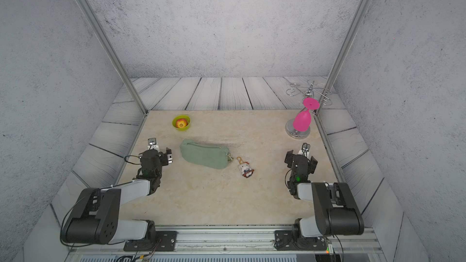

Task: Remove the decoration from the bag
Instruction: Reset both arms

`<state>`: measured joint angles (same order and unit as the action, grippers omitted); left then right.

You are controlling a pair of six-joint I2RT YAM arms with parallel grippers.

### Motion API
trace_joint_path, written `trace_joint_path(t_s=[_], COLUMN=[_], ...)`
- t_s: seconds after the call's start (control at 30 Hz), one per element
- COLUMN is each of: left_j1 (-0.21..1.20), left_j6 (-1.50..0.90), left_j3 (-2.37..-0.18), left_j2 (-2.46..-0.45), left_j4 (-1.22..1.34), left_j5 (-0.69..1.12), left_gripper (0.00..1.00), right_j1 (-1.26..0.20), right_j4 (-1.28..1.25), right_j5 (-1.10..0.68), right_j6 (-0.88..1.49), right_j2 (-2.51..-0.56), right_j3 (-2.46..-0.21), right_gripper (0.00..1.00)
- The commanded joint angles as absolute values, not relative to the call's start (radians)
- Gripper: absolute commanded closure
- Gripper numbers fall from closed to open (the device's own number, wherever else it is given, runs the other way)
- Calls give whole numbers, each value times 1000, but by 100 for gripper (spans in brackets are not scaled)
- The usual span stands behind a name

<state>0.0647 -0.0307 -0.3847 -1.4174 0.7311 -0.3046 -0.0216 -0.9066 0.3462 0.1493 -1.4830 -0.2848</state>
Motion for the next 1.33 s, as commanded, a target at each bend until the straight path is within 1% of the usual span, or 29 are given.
trace_joint_path(t_s=[0.0, 0.03, 0.07, 0.13, 0.17, 0.23, 0.3, 0.33, 1.3], left_j1=[53, 54, 54, 51, 37, 11, 5, 4, 5], left_j6=[-37, -26, -21, -19, -25, -37, -40, -40, -38], left_j3=[-384, -384, -395, -438, -452, -464, -468, -468, -463], left_j2=[-1503, -1529, -1542, -1536, -1533, -1539, -1537, -1538, -1532], left_j4=[884, 910, 904, 803, 780, 765, 757, 758, 760], left_j5=[-244, -235, -230, -210, -180, -129, -112, -112, -112], left_gripper=[1, 2, 1, 2, 2, 1, 1, 2, 2], right_j1=[-15, -14, -10, -6, 0, 2, 2, 2, -10], right_j4=[-1084, -1067, -998, -794, -760, -793, -766, -736, -722], right_j5=[172, 162, 152, 142, 136, 135, 134, 133, 130], right_j6=[80, 80, 81, 90, 98, 96, 96, 96, 69], right_j2=[-1567, -1566, -1552, -1513, -1525, -1539, -1532, -1525, -1529], right_j3=[-305, -316, -339, -414, -435, -427, -440, -445, -456], right_gripper=[1, 1, 1, 1, 1, 1, 1, 1, 1])
